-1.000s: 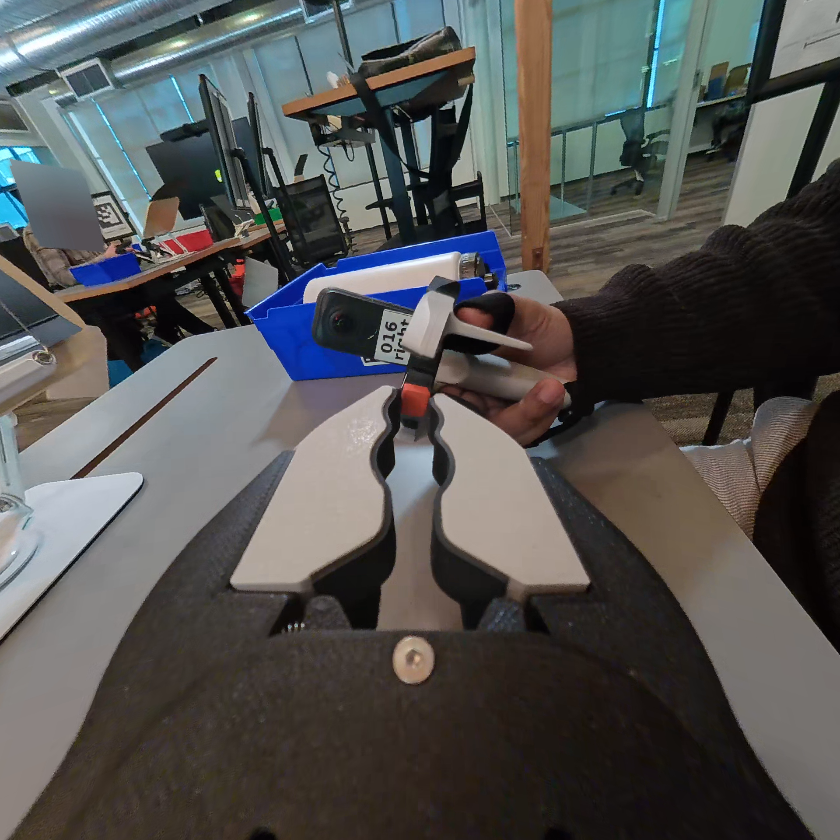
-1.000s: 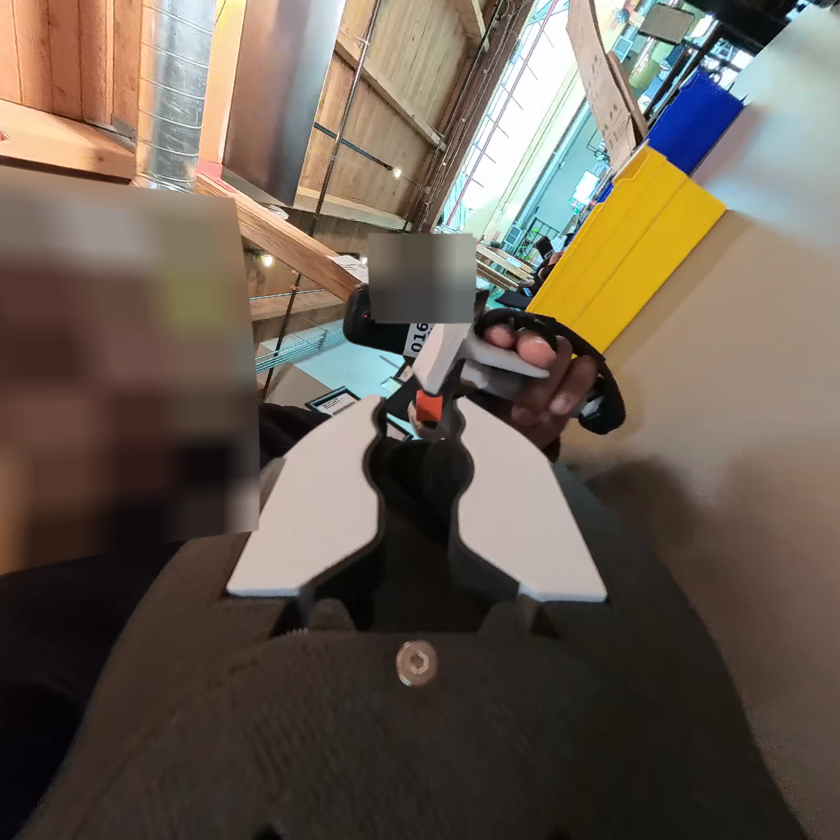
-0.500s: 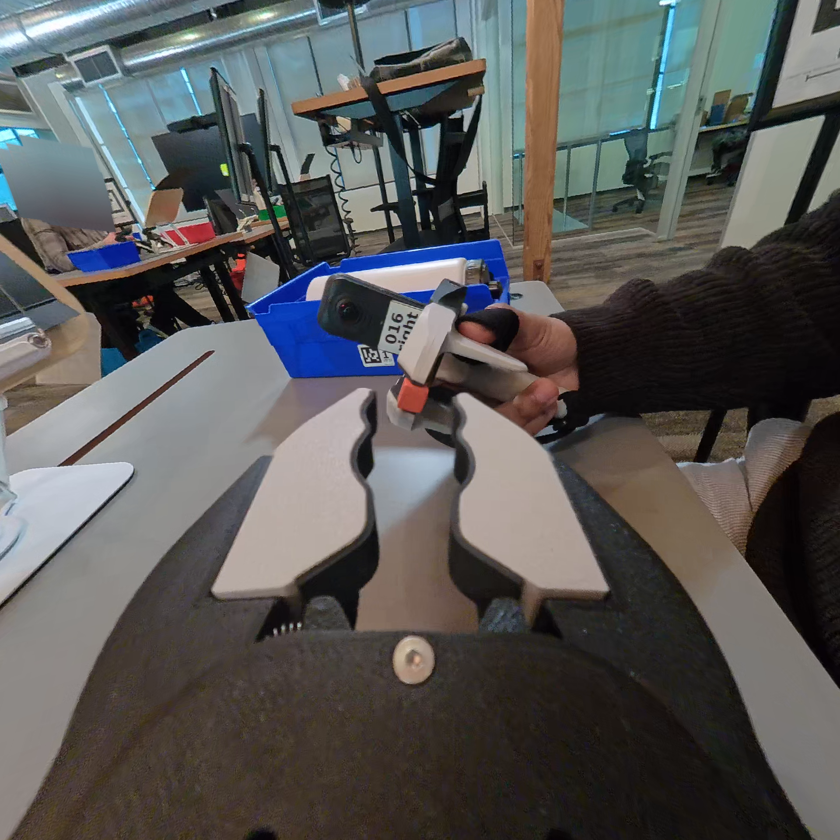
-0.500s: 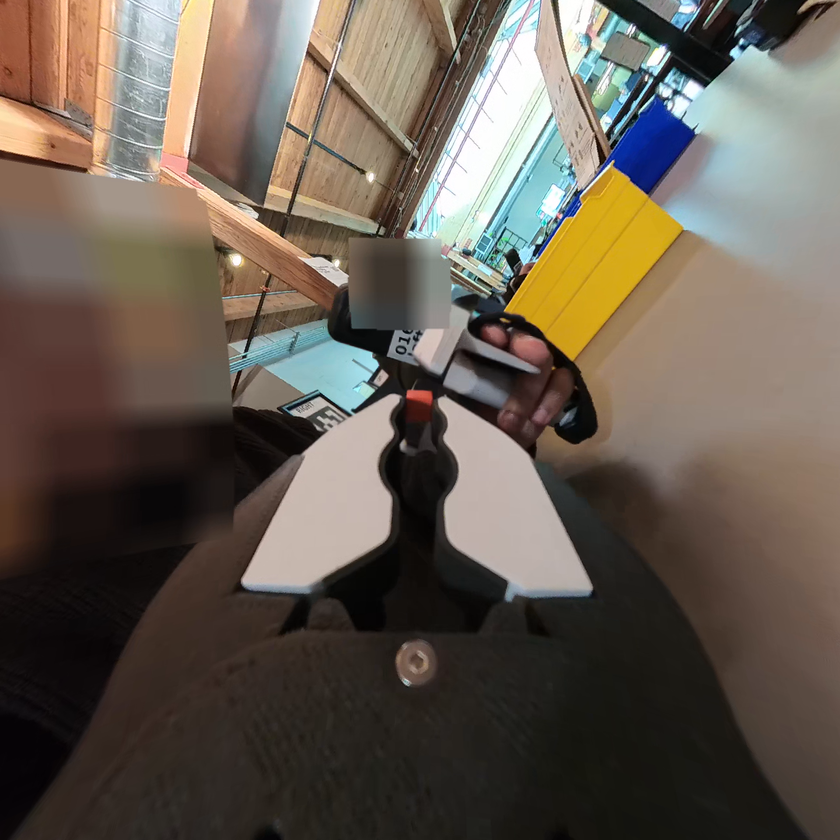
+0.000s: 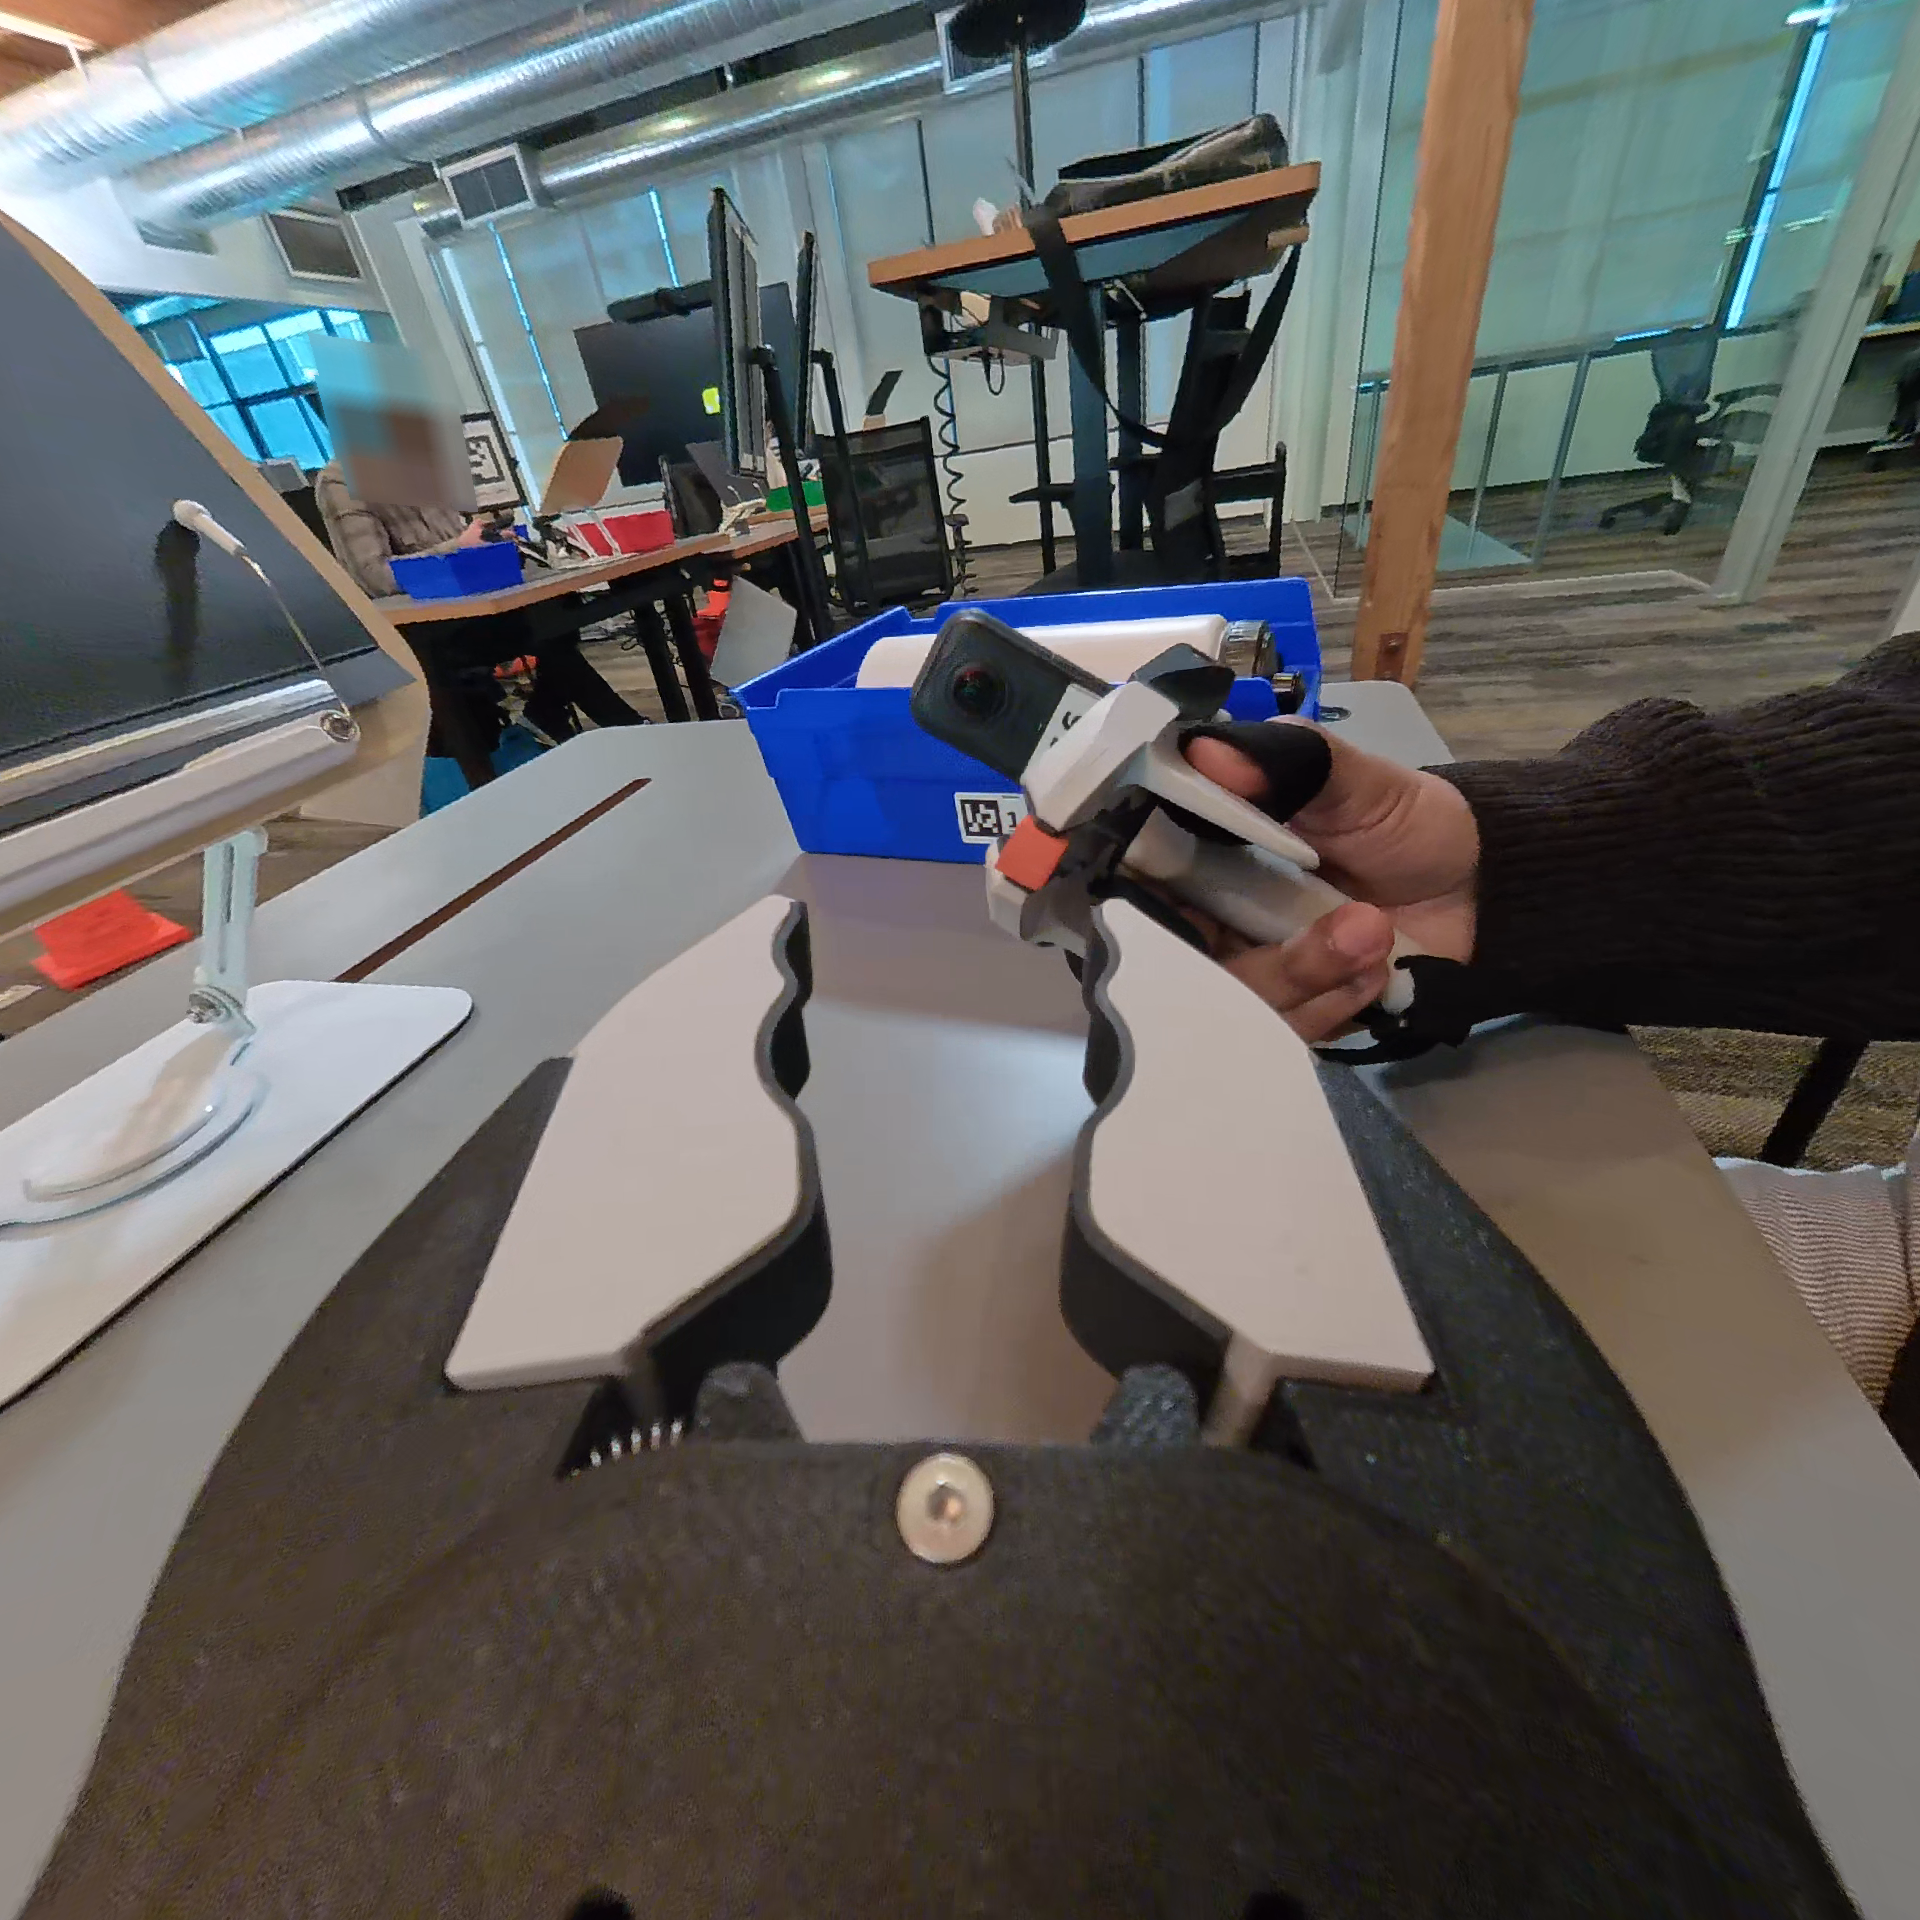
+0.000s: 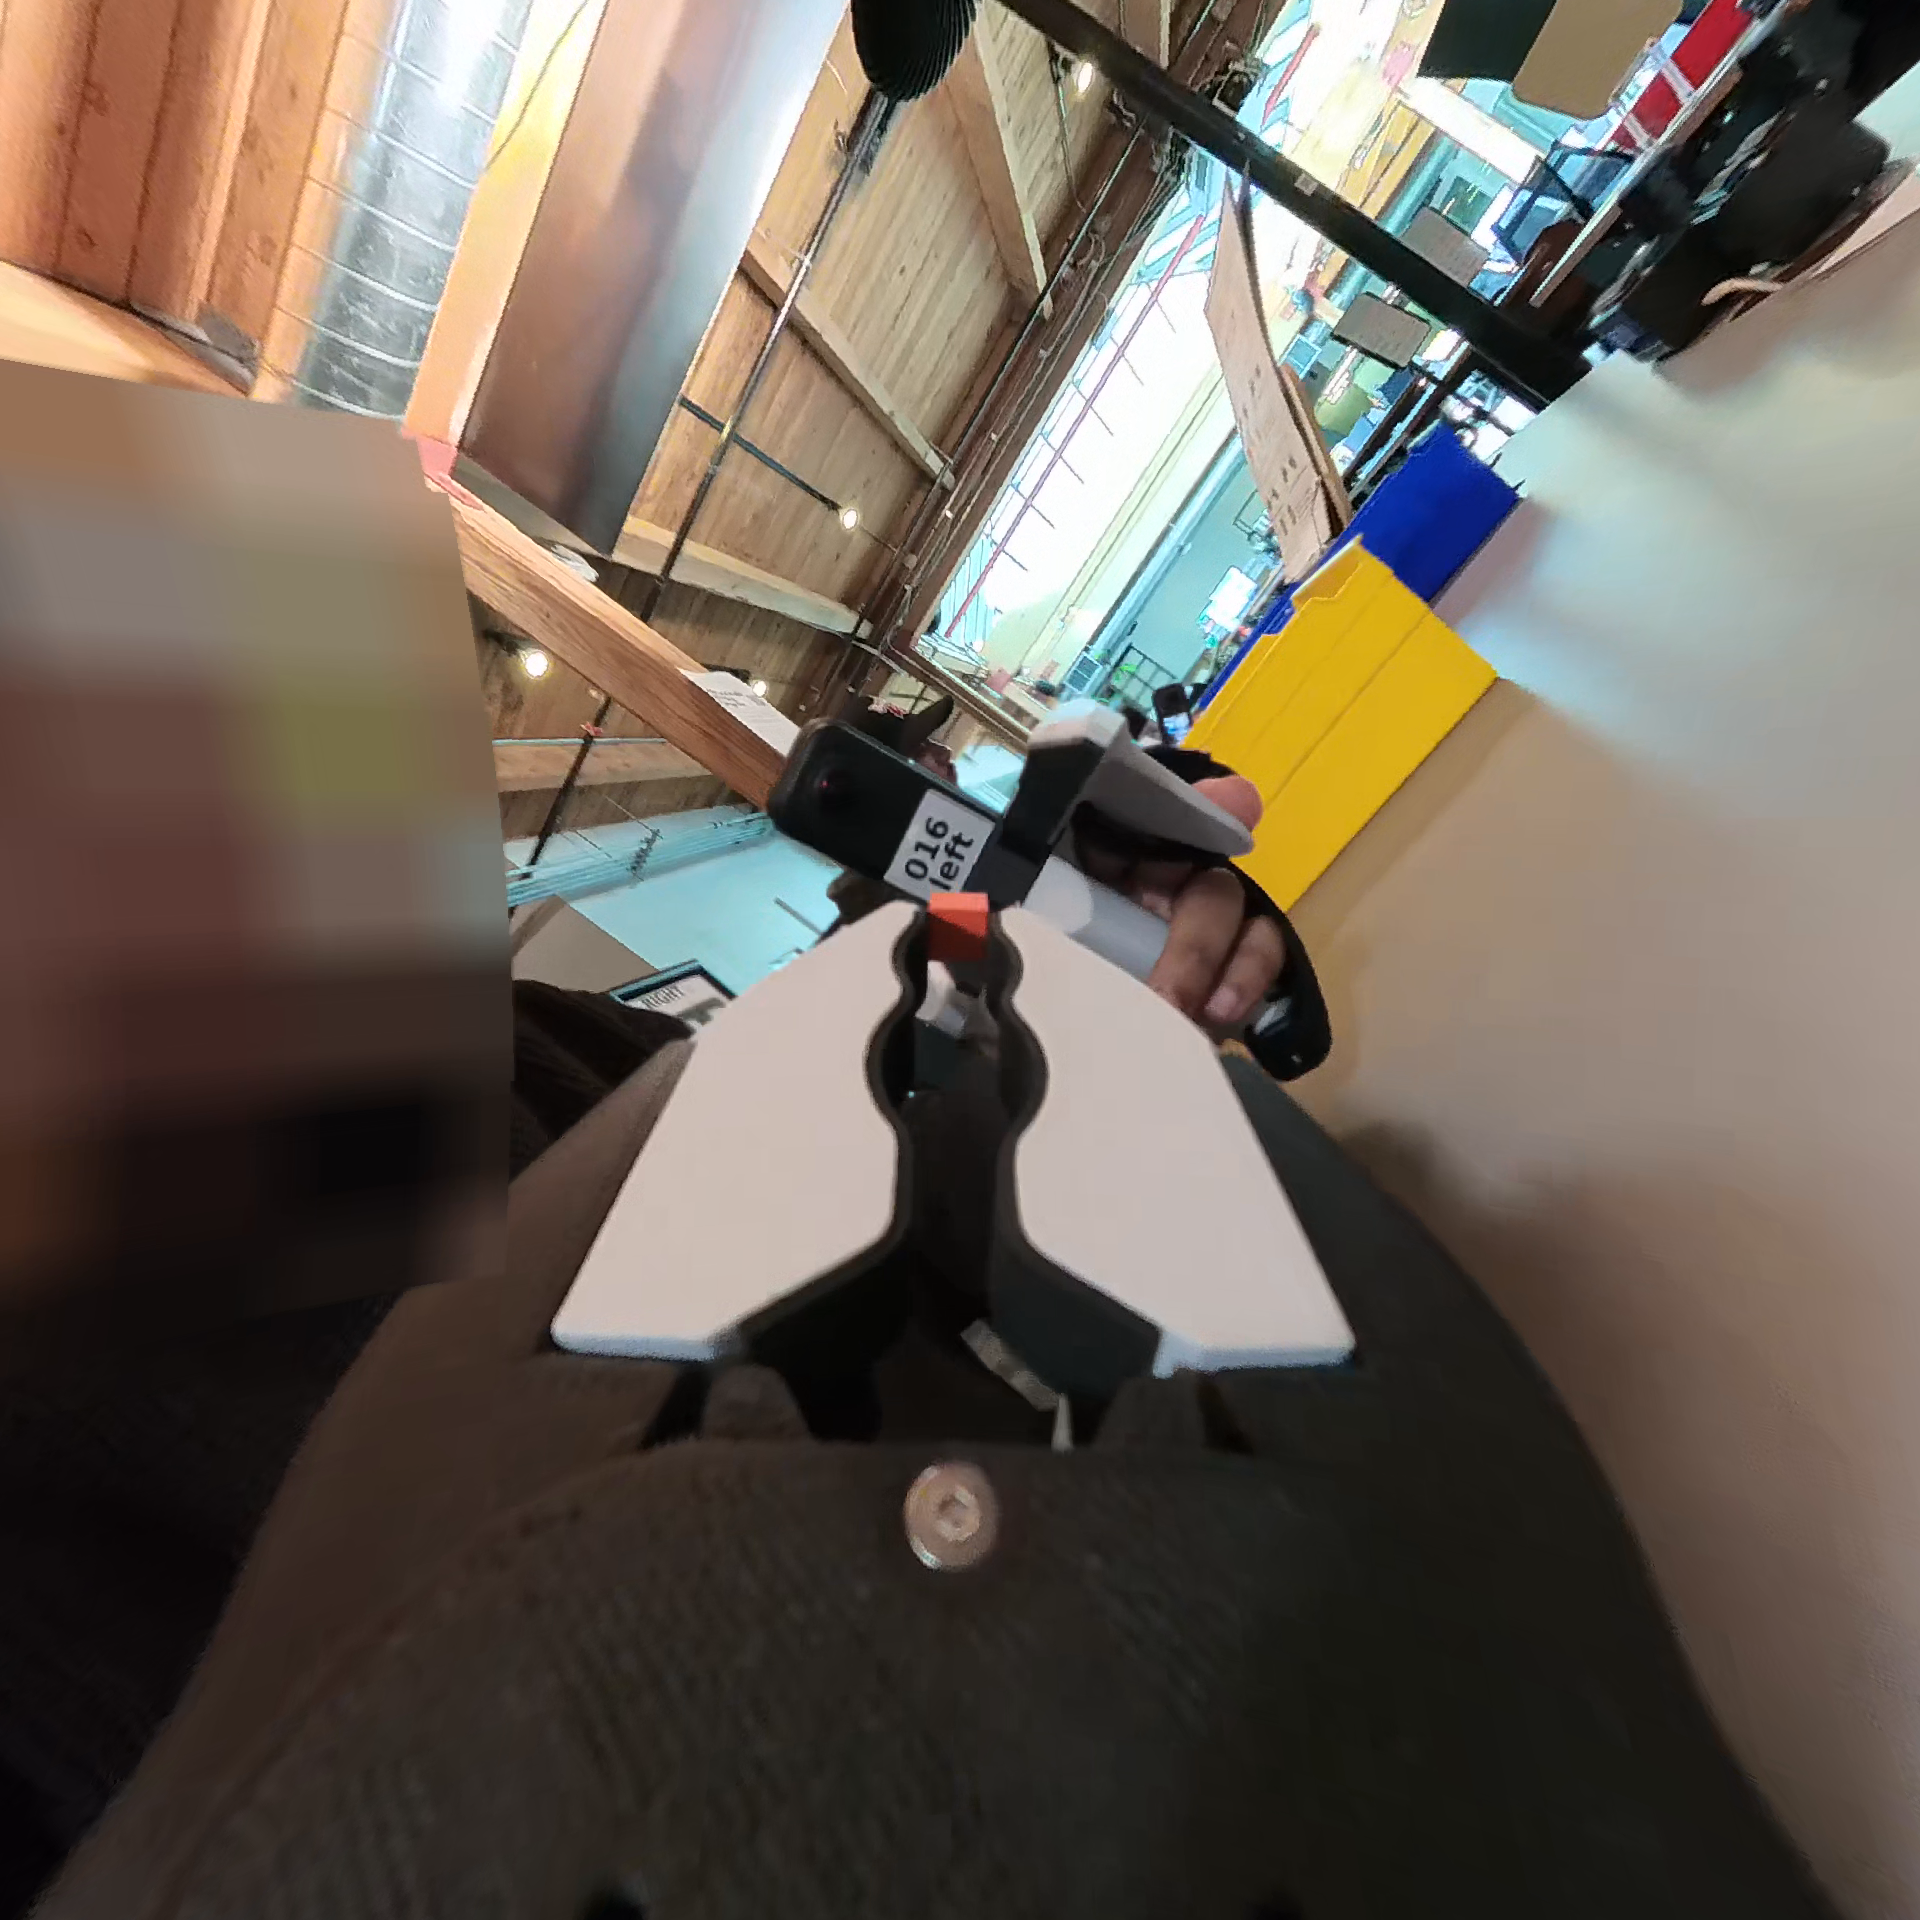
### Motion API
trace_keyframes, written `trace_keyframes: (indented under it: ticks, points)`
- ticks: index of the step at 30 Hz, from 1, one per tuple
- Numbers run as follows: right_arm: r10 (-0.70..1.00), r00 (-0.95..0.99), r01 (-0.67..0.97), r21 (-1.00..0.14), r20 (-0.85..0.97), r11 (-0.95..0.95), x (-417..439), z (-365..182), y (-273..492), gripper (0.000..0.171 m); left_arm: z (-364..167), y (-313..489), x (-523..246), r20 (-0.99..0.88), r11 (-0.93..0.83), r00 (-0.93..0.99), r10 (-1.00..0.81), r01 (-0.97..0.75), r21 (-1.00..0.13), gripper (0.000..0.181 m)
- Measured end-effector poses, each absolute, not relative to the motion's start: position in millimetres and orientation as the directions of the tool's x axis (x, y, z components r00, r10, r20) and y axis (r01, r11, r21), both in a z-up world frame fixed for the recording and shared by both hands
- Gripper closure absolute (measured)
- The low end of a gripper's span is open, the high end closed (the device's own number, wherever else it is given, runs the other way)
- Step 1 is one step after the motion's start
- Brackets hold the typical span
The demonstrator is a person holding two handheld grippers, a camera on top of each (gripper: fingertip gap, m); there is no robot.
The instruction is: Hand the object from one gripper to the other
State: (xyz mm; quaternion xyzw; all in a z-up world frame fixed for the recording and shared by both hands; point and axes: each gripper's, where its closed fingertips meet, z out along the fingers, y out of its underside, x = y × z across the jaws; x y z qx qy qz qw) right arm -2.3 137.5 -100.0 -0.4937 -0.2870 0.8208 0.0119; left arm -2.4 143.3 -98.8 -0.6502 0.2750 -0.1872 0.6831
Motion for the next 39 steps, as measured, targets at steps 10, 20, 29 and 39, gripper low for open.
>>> trace_keyframes:
  ticks: [10, 20, 29, 39]
  points:
    - [0.732, -0.43, 0.03, -0.818, -0.529, -0.574, -1, -92, 138, 0.161, -87, 144, -20, 0.128, 0.007, 0.754, -0.645, 0.173, -0.985, 0.138]
    - [0.979, -0.197, -0.148, -0.985, -0.056, -0.087, -2, -90, 147, 0.161, -87, 136, -10, 0.577, -0.365, 0.32, -0.751, 0.528, -0.767, 0.155]
    - [0.842, 0.037, 0.312, -0.807, 0.538, 0.502, -14, -141, 163, 0.161, -131, 145, -3, 0.65, -0.541, 0.444, -0.617, 0.362, -0.759, 0.157]
    - [0.46, -0.062, 0.548, -0.355, 0.886, 0.757, -23, -166, 152, 0.16, -158, 151, -7, 0.495, -0.523, 0.659, -0.566, 0.177, -0.834, 0.158]
